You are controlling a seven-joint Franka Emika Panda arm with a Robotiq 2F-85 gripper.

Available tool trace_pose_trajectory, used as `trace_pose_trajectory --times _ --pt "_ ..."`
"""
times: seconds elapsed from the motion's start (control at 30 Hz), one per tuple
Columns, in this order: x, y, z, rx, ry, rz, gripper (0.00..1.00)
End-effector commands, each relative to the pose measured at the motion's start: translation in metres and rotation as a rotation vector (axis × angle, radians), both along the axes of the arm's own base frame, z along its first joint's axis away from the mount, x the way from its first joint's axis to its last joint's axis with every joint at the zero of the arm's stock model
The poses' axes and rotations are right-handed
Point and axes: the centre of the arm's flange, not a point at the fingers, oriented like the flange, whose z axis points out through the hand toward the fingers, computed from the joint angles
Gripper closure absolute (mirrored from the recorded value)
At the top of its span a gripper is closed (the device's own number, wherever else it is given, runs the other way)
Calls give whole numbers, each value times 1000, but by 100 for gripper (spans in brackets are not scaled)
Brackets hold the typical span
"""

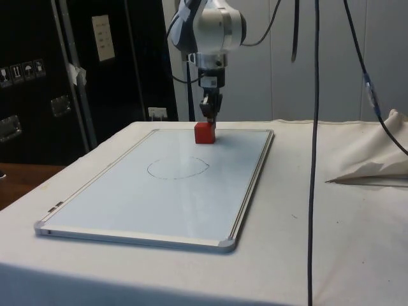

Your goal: Push the cube into the marked area.

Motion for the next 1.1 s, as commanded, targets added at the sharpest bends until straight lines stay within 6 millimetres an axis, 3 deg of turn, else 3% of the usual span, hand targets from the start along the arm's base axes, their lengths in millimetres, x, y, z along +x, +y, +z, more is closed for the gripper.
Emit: trace_pose_trajectory --times 0.0,0.43,1.07 --pt "3 2 -5 1 -21 9 100" --pt "9 26 8 32 -22 35 100" --pt "21 66 3 127 -16 72 100"
